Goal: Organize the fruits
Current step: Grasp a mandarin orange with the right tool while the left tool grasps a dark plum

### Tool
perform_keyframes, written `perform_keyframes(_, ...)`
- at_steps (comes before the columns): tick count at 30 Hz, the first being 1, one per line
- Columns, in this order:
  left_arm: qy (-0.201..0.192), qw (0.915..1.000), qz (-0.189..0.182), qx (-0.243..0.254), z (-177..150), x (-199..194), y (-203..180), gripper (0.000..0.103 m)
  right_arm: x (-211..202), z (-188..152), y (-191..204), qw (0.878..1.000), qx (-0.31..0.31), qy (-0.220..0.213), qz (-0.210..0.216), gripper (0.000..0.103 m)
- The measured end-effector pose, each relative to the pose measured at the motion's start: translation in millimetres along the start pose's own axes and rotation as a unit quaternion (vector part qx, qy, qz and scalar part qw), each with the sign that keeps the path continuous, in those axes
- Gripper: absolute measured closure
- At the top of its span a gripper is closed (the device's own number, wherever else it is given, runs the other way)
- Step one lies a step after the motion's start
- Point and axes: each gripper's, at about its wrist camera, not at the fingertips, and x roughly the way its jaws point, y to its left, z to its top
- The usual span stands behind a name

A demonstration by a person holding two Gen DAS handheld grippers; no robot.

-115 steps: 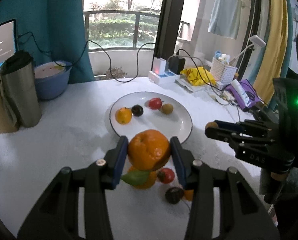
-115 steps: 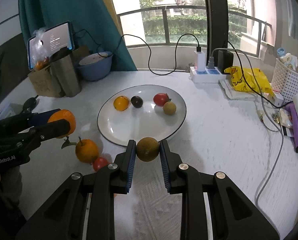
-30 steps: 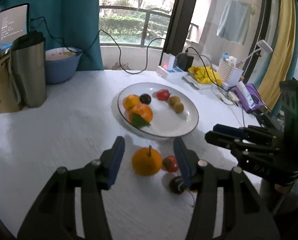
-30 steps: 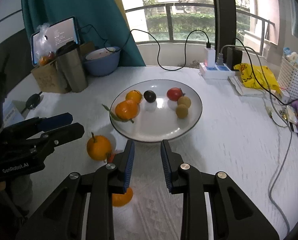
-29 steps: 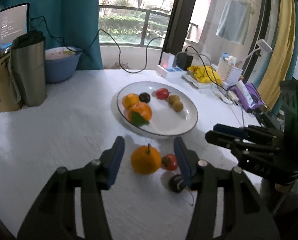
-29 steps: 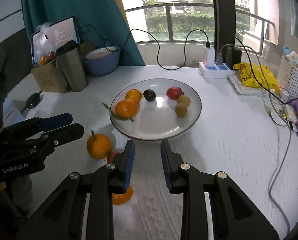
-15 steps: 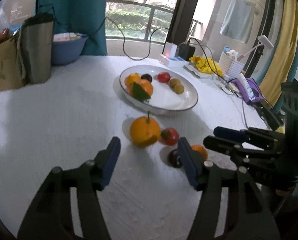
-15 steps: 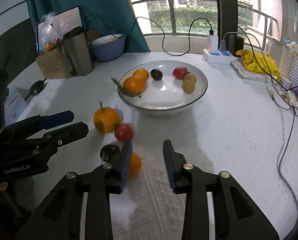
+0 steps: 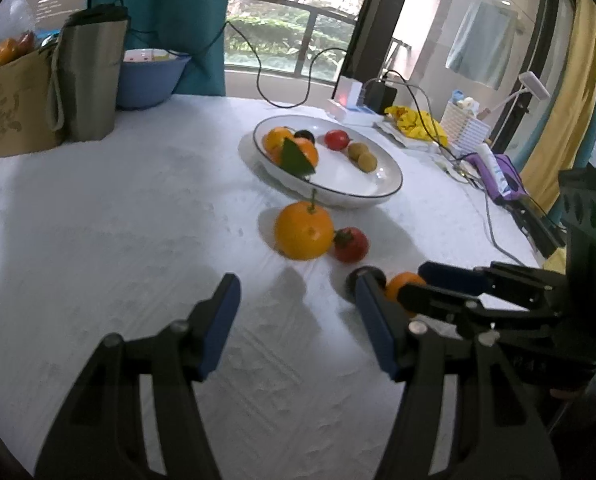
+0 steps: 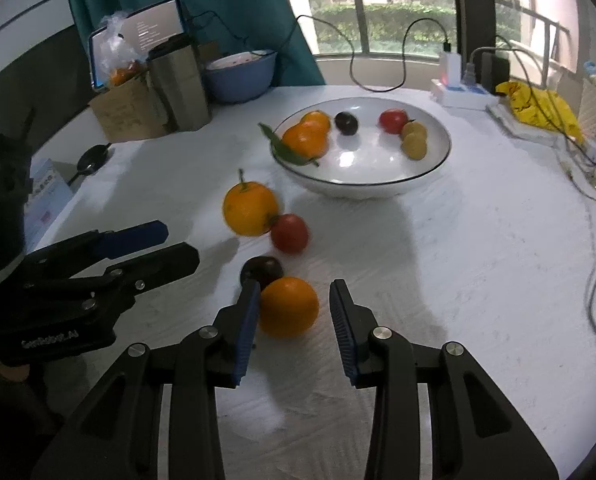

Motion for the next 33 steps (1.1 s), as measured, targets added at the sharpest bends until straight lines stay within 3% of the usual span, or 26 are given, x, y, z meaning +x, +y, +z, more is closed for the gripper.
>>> perform_keyframes(7, 0.002, 1.0, 0.009, 0.001, -4, -3, 1, 0.041, 16, -7, 3, 1.0, 0.004, 0.024, 0.012, 0.065)
perform_keyframes(20, 0.016, 0.999, 0.007, 0.041, 4, 11, -37, 0.041, -9, -9, -23, 0.999, 0.027, -0.011, 0.026, 0.066)
perform_keyframes(33, 0.063, 0.9946, 0.029, 0.077, 11, 51, -69, 0.042, -27, -12, -67, 0.997, 0.063, -0.035, 0.015, 0.066)
